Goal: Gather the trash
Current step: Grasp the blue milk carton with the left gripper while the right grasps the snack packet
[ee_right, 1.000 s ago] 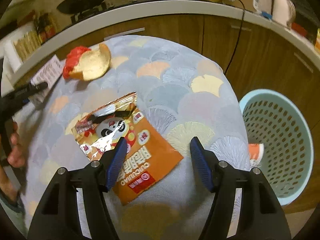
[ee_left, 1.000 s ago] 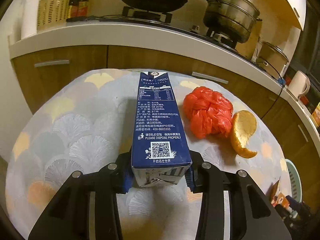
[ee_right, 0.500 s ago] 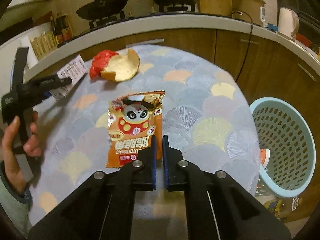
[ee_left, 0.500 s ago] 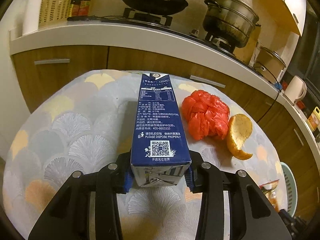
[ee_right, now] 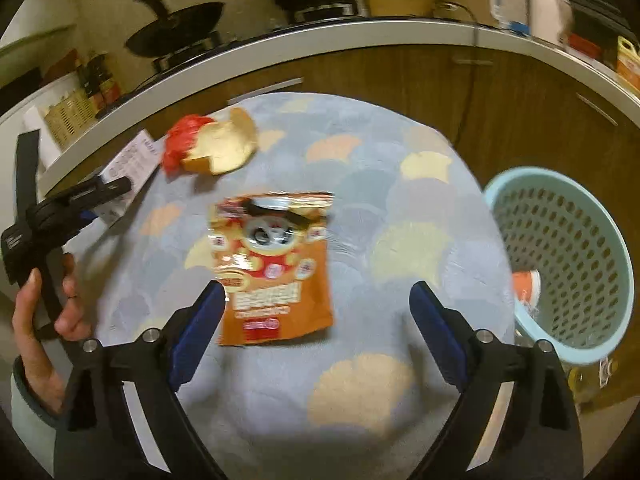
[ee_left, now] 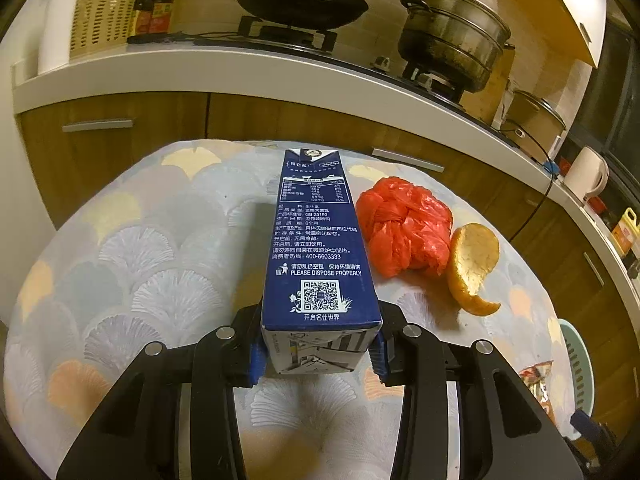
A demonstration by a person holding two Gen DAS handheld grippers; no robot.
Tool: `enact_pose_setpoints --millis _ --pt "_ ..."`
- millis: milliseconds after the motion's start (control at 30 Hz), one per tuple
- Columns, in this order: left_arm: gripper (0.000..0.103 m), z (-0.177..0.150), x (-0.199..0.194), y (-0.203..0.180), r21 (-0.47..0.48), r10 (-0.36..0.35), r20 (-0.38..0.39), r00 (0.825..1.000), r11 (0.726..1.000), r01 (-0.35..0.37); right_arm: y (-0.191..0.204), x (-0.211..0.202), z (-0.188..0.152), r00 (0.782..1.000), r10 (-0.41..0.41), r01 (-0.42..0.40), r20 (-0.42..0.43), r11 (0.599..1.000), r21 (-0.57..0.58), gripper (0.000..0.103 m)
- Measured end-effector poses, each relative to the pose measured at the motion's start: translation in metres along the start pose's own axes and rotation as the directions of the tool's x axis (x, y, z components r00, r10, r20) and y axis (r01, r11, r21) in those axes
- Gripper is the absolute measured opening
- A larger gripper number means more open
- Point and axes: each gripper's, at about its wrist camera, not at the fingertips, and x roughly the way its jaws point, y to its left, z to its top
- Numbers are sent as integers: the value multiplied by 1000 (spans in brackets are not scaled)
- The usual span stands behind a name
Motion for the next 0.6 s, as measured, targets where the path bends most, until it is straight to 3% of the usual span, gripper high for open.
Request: enact_pose_setpoints --millis 233,467,533,600 --pt "38 0 2 4 -20 -22 -8 1000 1000 22 23 35 7 993 -67 63 -102 997 -40 95" --pt "38 2 4 4 -13 -29 -11 1000 1000 29 45 51 12 980 -170 161 -100 983 -91 95" --pt "38 2 4 5 -19 -34 -13 999 999 34 47 50 13 983 -163 155 -89 984 -89 85" --pt "38 2 5 6 -25 -42 -16 999 999 42 49 46 14 987 -142 135 -76 986 -93 62"
